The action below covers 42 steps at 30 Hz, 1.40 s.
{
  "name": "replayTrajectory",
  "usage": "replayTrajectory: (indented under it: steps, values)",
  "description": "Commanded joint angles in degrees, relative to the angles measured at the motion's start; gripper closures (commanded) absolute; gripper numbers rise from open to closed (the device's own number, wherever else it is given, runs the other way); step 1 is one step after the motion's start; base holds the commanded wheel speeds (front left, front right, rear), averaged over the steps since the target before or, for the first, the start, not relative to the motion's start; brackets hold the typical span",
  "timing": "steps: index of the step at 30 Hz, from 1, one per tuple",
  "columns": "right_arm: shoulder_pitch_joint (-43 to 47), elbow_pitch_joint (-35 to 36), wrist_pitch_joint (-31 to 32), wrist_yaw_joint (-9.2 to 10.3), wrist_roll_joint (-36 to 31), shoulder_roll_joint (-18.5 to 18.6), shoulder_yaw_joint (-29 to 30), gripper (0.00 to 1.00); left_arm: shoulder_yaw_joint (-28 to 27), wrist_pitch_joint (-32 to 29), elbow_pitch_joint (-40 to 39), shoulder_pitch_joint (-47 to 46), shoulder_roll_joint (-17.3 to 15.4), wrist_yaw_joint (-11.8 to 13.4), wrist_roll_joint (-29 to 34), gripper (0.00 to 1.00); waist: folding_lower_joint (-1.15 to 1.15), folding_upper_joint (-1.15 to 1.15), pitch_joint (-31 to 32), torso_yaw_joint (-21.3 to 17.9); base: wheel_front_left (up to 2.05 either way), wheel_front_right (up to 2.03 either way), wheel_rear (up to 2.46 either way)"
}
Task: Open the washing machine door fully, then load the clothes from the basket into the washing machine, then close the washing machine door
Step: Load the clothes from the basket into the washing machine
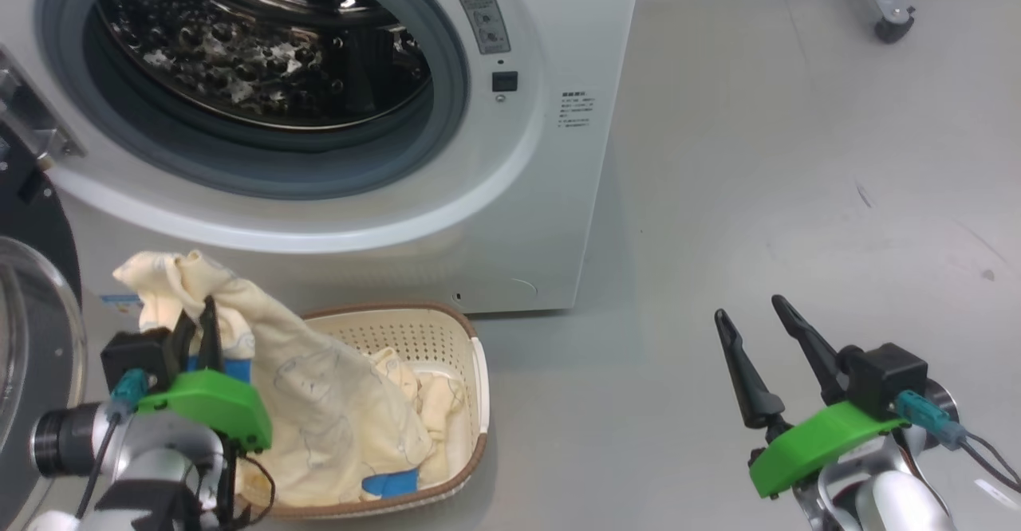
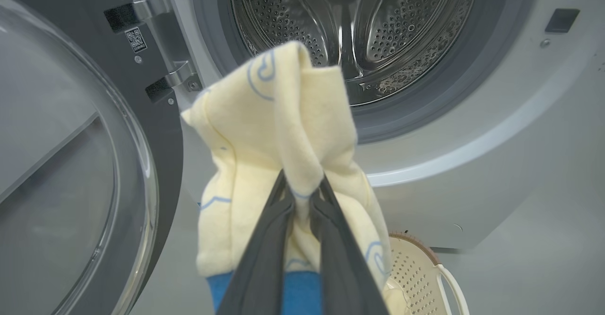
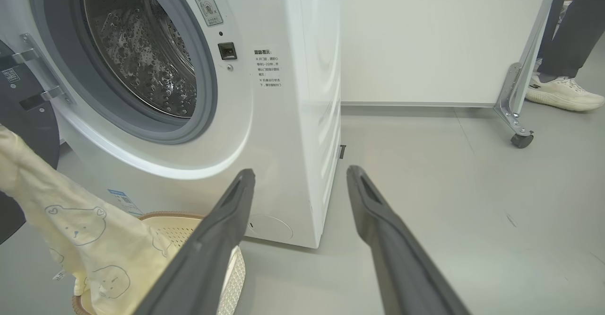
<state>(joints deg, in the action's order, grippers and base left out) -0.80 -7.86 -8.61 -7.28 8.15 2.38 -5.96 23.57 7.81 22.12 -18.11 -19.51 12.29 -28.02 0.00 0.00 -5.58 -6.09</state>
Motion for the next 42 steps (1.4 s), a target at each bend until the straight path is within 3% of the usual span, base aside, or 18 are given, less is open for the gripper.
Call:
replayTrajectory:
  steps: [1,15,29,36,42]
  values:
    - [-3.33,1.76,-0.92,-0.21,0.16,0.5,-1.37,0.0,-3.05,0.8,0.01,-5.59,-1.58,-0.81,-0.33,1.0,0.0,0.0,-2.57,-2.03,0.0,0.0,0.0]
    - [-8.72,-0.8,-4.31,-0.21,3.17,0.5,-3.17,0.0,-3.64,-3.01,11.71,-23.53,-4.31,-6.49,-1.17,1.0,0.0,0.0,-13.43,-8.83,0.0,0.0,0.0]
    - [-14.03,-2.36,-6.35,-0.21,7.48,0.5,-6.83,0.0,-2.77,-11.4,23.01,-45.14,-11.25,-14.92,-0.71,1.0,0.0,0.0,-24.48,-15.22,0.0,0.0,0.0]
    - [-15.31,-0.43,-6.38,-0.21,9.55,0.5,-8.18,0.0,-1.97,-14.14,24.73,-54.25,-15.34,-17.26,0.45,1.0,0.0,0.0,-29.26,-17.48,0.0,0.0,0.0]
    - [-16.12,0.59,-6.38,-0.21,11.02,0.5,-9.35,0.0,-2.16,-11.29,25.38,-60.81,-18.29,-17.82,1.74,1.0,0.0,0.0,-32.85,-19.18,0.0,0.0,0.0]
